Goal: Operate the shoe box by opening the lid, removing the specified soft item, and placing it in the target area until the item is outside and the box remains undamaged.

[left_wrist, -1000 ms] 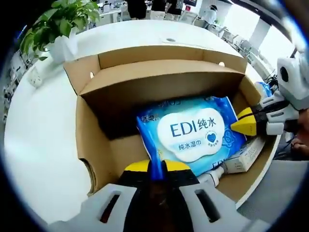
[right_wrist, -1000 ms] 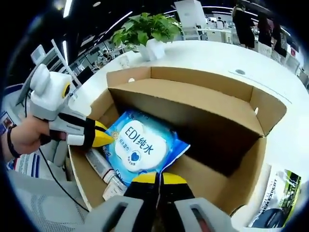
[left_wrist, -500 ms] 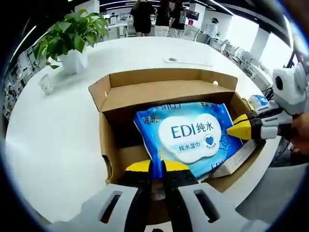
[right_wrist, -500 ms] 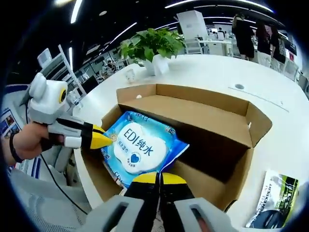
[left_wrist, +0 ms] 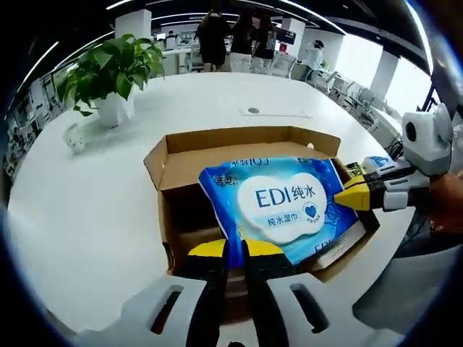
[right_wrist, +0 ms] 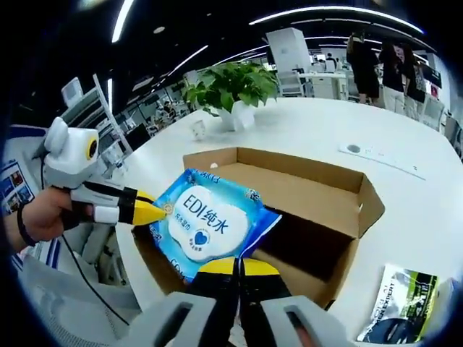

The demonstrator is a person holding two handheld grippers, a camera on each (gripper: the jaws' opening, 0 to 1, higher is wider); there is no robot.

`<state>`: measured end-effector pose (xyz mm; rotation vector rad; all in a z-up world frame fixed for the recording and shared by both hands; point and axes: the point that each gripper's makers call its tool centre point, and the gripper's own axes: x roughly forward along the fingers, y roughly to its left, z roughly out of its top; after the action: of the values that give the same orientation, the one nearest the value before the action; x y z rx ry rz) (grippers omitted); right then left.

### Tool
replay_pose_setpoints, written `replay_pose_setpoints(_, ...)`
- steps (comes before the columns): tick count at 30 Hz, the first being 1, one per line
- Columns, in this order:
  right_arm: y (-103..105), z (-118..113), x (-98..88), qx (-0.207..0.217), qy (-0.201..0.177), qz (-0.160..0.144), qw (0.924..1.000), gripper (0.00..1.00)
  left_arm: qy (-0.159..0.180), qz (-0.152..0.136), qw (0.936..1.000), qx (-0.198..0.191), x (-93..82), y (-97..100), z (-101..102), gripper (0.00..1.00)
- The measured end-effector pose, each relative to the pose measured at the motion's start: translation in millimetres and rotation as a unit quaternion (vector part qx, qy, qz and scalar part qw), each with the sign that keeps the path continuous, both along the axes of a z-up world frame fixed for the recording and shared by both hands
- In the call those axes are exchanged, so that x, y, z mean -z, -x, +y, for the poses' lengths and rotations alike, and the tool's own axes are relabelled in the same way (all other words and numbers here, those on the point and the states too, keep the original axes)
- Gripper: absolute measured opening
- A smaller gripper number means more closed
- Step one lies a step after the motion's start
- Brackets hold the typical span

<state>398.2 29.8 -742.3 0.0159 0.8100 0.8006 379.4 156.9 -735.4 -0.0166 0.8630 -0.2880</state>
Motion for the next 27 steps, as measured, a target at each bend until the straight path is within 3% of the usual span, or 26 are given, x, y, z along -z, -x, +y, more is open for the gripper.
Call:
replay_pose_setpoints(6, -2, -13, -2.6, 0.006, 0.001, -0.008, 0.9999, 0.0, 0.004, -0.009, 0.9999, 0.012, -13.9, -1.6, -13, 0.06)
replay_pose_setpoints(14, -2, -43, -19.5, 0.024, -0.001, -0.018, 0.9996, 0.0, 0.006, -0.024, 0.9988, 0.041, -28.9, -10.0, -40, 0.06)
replay_pose_setpoints(21, -1, -83, -31.5, 0.057, -0.006, -0.019, 0.9981, 0.0, 0.008, -0.041, 0.9956, 0.084, -47.0, -19.6, -83, 0.05)
replay_pose_setpoints(27, 4, -121, -35.1, 0.089, -0.003, -0.02, 0.9958, 0.0, 0.011, -0.045, 0.992, 0.117, -52.0, -24.4, -121, 0.05)
